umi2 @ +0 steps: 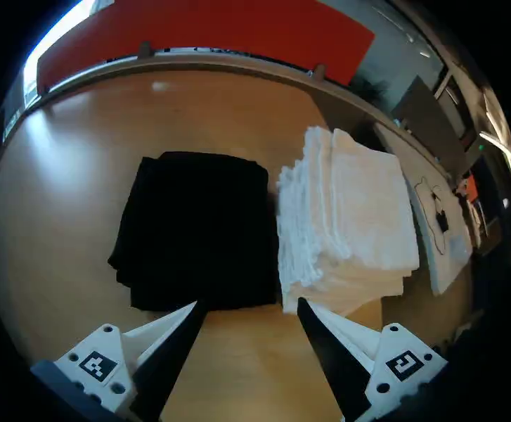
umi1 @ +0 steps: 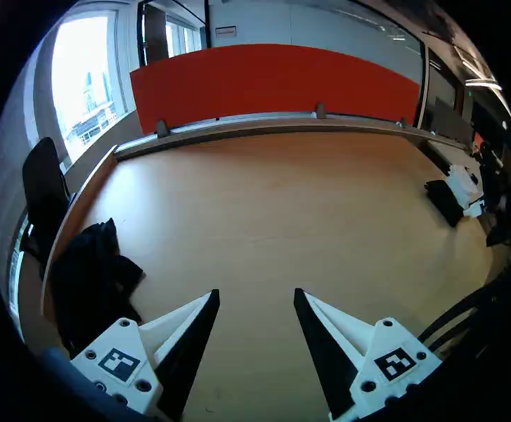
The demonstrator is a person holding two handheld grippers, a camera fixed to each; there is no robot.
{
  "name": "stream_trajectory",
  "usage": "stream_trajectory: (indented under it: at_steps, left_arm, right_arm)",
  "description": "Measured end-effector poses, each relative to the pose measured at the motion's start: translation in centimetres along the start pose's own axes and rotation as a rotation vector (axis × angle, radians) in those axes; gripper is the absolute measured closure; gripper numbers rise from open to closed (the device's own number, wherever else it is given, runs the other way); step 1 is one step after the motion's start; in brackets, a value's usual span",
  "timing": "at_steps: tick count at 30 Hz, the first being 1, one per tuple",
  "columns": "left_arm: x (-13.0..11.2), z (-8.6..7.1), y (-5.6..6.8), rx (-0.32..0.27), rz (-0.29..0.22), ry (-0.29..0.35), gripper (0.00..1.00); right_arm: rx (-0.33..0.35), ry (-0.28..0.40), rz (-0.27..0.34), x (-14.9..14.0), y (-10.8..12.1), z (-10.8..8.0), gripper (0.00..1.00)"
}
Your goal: Fold towel
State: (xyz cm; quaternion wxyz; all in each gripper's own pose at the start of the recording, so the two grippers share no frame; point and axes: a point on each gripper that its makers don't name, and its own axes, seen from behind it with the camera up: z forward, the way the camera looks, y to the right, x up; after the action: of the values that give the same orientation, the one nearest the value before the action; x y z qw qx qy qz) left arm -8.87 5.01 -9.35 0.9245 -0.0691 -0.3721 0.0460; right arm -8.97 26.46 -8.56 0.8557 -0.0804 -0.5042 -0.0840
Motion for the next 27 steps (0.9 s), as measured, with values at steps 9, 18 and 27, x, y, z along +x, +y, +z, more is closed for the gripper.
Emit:
stream_trajectory:
  at_steps: [9, 18, 27]
  left_arm:
    - [0.3, -0.1, -0.2, 0.003, -0.008, 0.008, 0.22]
    - [0.8, -0.1, -0.4, 0.006, -0.005, 0.016, 0.22]
    - [1.3, 0.0, -0.5, 0.01, -0.008, 0.024, 0.22]
  right_arm:
    - [0.007, 0.092, 0.081, 1.5, -1.1, -1.4, 0.0]
    - [0.001, 0.19, 0.192, 3.6, -1.5, -3.1, 0.0]
    - [-0.012, 0.224, 0.295, 4.4, -1.4, -3.8, 0.0]
